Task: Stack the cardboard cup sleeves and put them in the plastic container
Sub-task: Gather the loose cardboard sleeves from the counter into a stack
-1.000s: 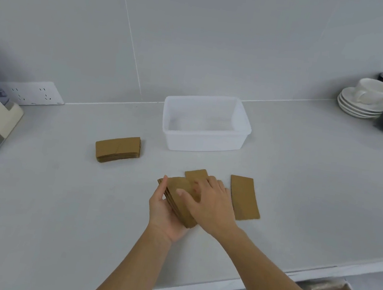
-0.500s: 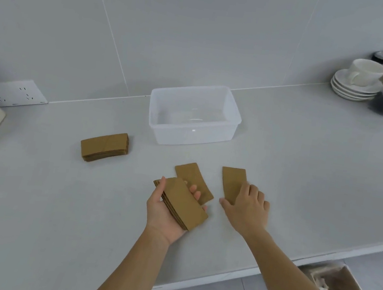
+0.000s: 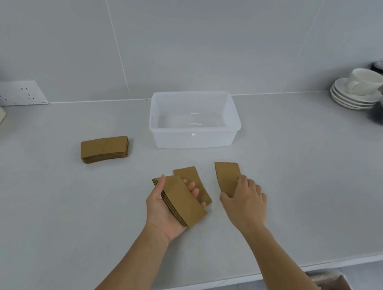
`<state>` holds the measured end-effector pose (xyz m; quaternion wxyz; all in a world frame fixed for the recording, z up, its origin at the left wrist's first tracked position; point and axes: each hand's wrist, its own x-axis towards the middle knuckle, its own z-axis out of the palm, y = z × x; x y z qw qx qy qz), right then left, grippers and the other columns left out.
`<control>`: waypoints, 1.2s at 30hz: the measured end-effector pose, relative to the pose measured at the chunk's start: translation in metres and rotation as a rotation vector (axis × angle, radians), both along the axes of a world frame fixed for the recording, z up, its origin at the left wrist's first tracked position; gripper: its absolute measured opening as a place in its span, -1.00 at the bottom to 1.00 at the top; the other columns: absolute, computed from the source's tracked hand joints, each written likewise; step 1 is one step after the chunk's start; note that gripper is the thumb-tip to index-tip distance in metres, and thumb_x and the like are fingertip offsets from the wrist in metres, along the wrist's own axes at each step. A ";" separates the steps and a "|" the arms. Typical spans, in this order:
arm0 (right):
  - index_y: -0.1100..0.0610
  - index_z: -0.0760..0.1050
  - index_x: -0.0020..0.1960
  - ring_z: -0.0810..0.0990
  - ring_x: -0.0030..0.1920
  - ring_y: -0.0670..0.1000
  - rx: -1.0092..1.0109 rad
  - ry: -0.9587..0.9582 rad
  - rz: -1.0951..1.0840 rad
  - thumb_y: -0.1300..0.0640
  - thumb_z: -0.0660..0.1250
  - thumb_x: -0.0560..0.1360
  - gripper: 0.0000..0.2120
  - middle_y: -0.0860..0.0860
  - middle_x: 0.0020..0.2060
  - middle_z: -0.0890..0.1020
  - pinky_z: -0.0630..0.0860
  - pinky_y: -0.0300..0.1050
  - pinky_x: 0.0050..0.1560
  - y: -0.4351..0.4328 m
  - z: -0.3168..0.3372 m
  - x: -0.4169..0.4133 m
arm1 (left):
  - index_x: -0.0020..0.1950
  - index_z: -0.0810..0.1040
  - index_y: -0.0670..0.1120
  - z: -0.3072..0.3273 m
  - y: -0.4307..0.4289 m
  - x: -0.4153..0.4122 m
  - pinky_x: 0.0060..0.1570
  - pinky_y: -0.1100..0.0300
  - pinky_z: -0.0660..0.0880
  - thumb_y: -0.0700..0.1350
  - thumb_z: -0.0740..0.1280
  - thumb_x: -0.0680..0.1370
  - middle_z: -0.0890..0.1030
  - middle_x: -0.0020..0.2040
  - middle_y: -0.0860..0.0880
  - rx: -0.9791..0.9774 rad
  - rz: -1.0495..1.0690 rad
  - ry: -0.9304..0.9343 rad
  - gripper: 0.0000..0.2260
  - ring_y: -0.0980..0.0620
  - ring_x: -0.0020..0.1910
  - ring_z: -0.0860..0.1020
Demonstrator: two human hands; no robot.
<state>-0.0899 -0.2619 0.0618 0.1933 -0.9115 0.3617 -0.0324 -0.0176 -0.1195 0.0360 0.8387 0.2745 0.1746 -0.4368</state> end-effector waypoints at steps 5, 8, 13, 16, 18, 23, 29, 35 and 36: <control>0.16 0.29 0.31 0.38 0.24 0.10 0.147 -0.155 0.129 0.00 0.26 0.45 -0.52 0.08 0.22 0.47 0.26 -0.05 0.26 0.020 0.019 0.014 | 0.04 0.57 -0.12 0.009 0.003 0.003 0.16 -0.08 0.47 0.27 0.39 0.26 0.61 0.04 -0.12 -0.057 0.038 -0.006 -0.45 -0.10 0.00 0.57; 0.12 0.28 0.34 0.37 0.25 0.07 0.207 -0.190 0.235 -0.04 0.27 0.45 -0.48 0.04 0.24 0.46 0.26 -0.08 0.28 0.040 0.024 0.019 | 0.09 0.57 -0.10 0.011 0.010 0.005 0.22 -0.03 0.44 0.29 0.39 0.28 0.60 0.07 -0.10 -0.083 0.043 -0.015 -0.43 -0.10 0.11 0.55; 0.10 0.28 0.35 0.36 0.28 0.05 0.262 -0.151 0.394 -0.02 0.27 0.44 -0.48 0.02 0.28 0.44 0.28 -0.07 0.31 0.069 0.023 0.026 | 0.12 0.63 -0.13 0.010 0.025 0.009 0.21 -0.08 0.43 0.34 0.28 0.35 0.67 0.07 -0.16 0.002 0.068 -0.053 -0.38 -0.18 0.12 0.58; 0.10 0.27 0.38 0.33 0.31 0.03 0.259 -0.132 0.501 0.00 0.26 0.45 -0.47 0.01 0.32 0.41 0.24 -0.10 0.33 0.079 0.020 0.026 | 0.10 0.62 -0.12 0.010 0.033 0.010 0.19 -0.03 0.45 0.32 0.27 0.37 0.67 0.00 -0.13 -0.015 0.122 -0.061 -0.42 -0.13 0.04 0.60; 0.09 0.30 0.37 0.32 0.32 0.02 0.247 -0.116 0.559 0.02 0.25 0.46 -0.50 -0.01 0.33 0.40 0.21 -0.14 0.33 0.084 0.018 0.026 | 0.14 0.58 -0.12 0.010 0.038 0.011 0.10 -0.01 0.51 0.31 0.30 0.35 0.67 0.01 -0.13 -0.021 0.142 -0.053 -0.41 -0.11 0.00 0.62; 0.08 0.40 0.27 0.36 0.27 0.00 0.240 -0.087 0.649 -0.01 0.25 0.45 -0.59 -0.04 0.25 0.46 0.19 -0.16 0.26 0.091 0.009 0.030 | 0.14 0.54 -0.13 0.006 0.049 0.012 -0.01 0.02 0.55 0.29 0.35 0.30 0.64 0.06 -0.11 0.011 0.149 -0.033 -0.40 -0.10 -0.04 0.64; -0.02 0.43 0.26 0.32 0.30 -0.02 0.279 0.004 0.676 -0.16 0.22 0.45 -0.58 -0.06 0.26 0.45 0.15 -0.10 0.28 0.088 0.011 0.037 | 0.14 0.54 -0.10 -0.001 0.054 0.015 -0.03 0.01 0.55 0.26 0.39 0.27 0.65 0.03 -0.07 0.033 0.149 0.000 -0.41 -0.10 -0.01 0.61; 0.06 0.45 0.24 0.51 0.12 0.02 0.320 -0.138 0.479 -0.13 0.23 0.48 -0.59 0.00 0.18 0.52 0.43 -0.10 0.17 0.071 0.021 0.050 | 0.04 0.58 -0.13 0.002 0.055 0.020 -0.14 0.00 0.60 0.26 0.33 0.39 0.66 -0.05 -0.12 0.009 0.198 0.000 -0.51 -0.10 -0.03 0.60; 0.10 0.44 0.24 0.50 0.14 0.04 0.251 -0.135 0.426 -0.11 0.22 0.49 -0.59 0.02 0.19 0.52 0.41 -0.09 0.17 0.067 0.019 0.052 | 0.05 0.58 -0.14 0.003 0.055 0.021 -0.13 -0.02 0.60 0.25 0.33 0.39 0.66 -0.04 -0.13 0.008 0.209 0.006 -0.51 -0.10 -0.03 0.61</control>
